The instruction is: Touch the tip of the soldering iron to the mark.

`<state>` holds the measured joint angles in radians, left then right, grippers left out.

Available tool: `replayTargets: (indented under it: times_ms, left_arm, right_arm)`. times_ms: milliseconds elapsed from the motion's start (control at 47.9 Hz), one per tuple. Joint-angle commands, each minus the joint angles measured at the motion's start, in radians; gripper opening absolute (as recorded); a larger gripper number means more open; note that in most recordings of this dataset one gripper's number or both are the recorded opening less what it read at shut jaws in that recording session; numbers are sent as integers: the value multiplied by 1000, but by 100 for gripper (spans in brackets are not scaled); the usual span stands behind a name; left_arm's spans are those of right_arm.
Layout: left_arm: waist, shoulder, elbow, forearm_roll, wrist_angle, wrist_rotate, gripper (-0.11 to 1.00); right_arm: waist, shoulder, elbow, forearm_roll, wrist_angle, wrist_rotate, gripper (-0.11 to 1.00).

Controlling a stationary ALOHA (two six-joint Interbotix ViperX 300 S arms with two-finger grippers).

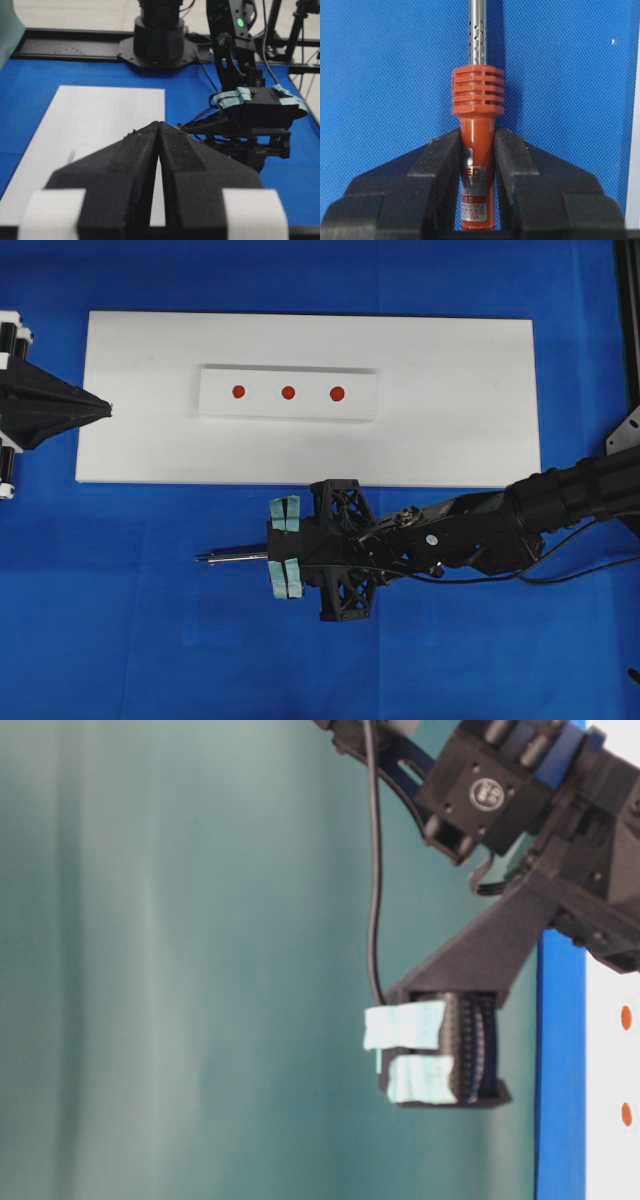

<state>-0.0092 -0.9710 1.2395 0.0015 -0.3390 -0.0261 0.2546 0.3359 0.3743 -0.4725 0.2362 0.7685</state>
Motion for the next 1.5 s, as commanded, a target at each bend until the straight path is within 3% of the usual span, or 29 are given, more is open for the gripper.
replayTargets:
  times_ms: [0, 209, 292, 480, 543, 689, 1002, 1190, 1336, 1482]
  left_arm:
    - [2, 6, -9, 2, -6, 2, 0]
    - [2, 6, -9, 0, -6, 2, 0]
    - [2, 6, -9, 0, -6, 2, 0]
    - [2, 6, -8, 0, -3, 0, 0]
    - [2, 6, -8, 0, -5, 0, 0]
    - [2, 6, -8, 2, -3, 2, 0]
    - [2, 6, -8, 2, -2, 2, 0]
    - [2, 6, -5, 2, -2, 0, 0]
    - [2, 6, -5, 2, -2, 2, 0]
    - [2, 6, -5, 2, -2, 0, 0]
  right_arm:
    - [2, -20, -6, 2, -11, 0, 6]
    - [2, -20, -8, 5, -11, 2, 10]
    - [2, -20, -8, 9, -9, 2, 29]
    - [2, -21, -15, 9, -5, 2, 85]
    - [2, -23, -20, 11, 0, 2, 94]
    - [5, -66, -26, 9, 48, 0, 86]
    - [37, -295, -32, 6, 241, -5, 86]
    - [38, -345, -29, 2, 302, -8, 86]
    - [25, -345, -29, -31, 302, -14, 86]
    - [-44, -351, -29, -80, 302, -17, 86]
